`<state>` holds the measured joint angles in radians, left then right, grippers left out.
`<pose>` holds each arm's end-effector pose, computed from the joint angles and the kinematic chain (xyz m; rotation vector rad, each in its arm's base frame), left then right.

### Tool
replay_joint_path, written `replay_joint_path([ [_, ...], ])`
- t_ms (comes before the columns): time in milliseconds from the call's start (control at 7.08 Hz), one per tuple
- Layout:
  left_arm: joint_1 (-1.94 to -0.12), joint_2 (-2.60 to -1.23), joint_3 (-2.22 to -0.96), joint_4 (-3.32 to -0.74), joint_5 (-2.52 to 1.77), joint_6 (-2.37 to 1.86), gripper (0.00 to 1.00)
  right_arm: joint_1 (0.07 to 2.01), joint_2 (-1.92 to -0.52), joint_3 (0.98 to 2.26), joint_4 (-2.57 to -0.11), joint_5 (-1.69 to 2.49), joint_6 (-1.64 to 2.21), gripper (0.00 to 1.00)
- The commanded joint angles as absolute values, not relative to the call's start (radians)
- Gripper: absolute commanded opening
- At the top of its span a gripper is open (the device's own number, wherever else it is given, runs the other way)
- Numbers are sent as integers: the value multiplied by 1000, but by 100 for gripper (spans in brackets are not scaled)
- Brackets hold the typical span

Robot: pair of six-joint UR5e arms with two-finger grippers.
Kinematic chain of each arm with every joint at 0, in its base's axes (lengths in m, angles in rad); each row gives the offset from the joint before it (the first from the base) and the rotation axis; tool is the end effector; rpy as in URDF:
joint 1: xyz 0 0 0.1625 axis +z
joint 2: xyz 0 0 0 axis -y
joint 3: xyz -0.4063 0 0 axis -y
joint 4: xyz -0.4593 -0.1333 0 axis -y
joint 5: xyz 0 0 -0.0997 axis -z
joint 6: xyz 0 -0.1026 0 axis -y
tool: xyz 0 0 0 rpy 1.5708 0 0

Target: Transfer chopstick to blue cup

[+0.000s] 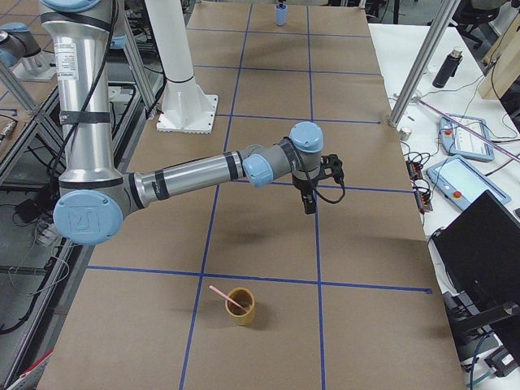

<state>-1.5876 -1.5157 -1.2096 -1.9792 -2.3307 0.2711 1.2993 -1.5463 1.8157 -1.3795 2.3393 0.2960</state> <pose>-0.0710 -0.4957 0.8291 0.1018 0.7550 0.2389 -0.0944 -0.5704 0.4682 0.2088 -0.8466 -0.1540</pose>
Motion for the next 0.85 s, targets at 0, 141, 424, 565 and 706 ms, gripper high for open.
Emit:
replay_joint_path([
  [0, -1588, -1517, -1215, -1979, -2332, 232, 7, 1299, -1546, 1819, -1376, 2339, 296, 100],
  [141, -1588, -1514, -1216, -1980, -2332, 232, 0, 1299, -1546, 1819, -1367, 2339, 305, 100],
  [424, -1588, -1517, -1227, -1968, -2354, 230, 0, 1299, -1546, 1819, -1367, 2339, 321, 100],
  [565, -1586, -1526, -1256, -1912, -2458, 227, 0, 1299, -1546, 1819, -1367, 2339, 321, 100],
  [706, -1588, -1535, -1335, -1788, -2541, 226, 0, 1299, -1546, 1819, -1367, 2339, 321, 100],
])
